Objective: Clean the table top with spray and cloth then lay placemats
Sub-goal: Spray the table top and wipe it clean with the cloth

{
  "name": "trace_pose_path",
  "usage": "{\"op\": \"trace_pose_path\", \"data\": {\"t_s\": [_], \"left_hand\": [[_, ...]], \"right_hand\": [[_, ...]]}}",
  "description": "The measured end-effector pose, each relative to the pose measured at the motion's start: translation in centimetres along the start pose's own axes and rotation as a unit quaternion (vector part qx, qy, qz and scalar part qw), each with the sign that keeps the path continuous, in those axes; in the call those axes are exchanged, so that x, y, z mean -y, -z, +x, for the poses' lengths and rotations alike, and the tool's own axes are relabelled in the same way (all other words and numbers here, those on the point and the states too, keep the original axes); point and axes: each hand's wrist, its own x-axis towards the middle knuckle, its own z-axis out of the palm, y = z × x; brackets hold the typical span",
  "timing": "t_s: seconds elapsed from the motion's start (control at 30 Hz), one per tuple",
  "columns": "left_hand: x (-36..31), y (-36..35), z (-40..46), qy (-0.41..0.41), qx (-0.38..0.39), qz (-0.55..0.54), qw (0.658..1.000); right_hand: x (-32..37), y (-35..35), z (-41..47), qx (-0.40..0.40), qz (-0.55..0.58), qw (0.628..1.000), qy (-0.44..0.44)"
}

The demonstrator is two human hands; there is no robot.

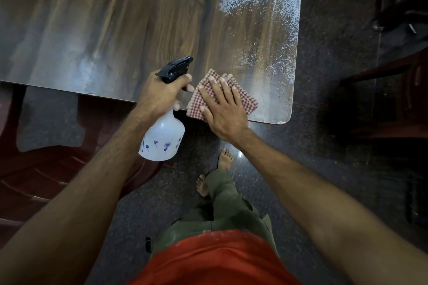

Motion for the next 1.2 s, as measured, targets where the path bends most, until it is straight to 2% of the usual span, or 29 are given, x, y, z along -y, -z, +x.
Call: {"op": "trace_pose_path", "data": {"t_s": [0.1,0.17,0.27,0.4,0.53,0.67,0.8,1.0,1.2], "left_hand": [[-0.3,0.3,0.2,0.0,-0.004,-0.011,1.0],[-0.4,0.7,0.3,-0.004,-0.014,-0.024,1.0],[-0.2,1.3,0.5,-0.01,-0.016,-0.029,0.999],[0.1,1.5,0.9,-0.016,-0.008,-0.013,1.0],[-0.6,1.0,1.3,-0.026,-0.001,-0.008,1.0],[-1.8,0.2,1.9,-0.016,0.009,-0.018,1.0],[-2.1,-0.1,2.5,-0.026,0.019,-0.01,0.999],[-2.3,-0.6,2.9,-0.026,0.017,-0.009,0.999],[-3.1,-1.1,4.1,-0.023,0.014,-0.015,1.0]], "right_hand": [[-2.8,0.1,-2.4,-0.005,0.017,1.0,-0.003],[-5.4,0.4,-3.5,0.012,0.022,0.999,-0.048],[-8.7,1.6,-3.1,-0.009,0.03,0.991,-0.13],[-7.9,2.4,1.3,-0.025,0.039,0.978,-0.203],[-4.4,1.7,2.1,-0.004,0.035,0.99,-0.133],[-5.9,1.1,-1.6,-0.008,0.033,0.994,-0.102],[-10.0,1.6,-3.0,-0.006,0.025,0.987,-0.161],[-12.4,3.3,2.6,-0.027,0.045,0.969,-0.243],[-6.7,2.7,3.5,0.0,0.02,0.994,-0.104]]}}
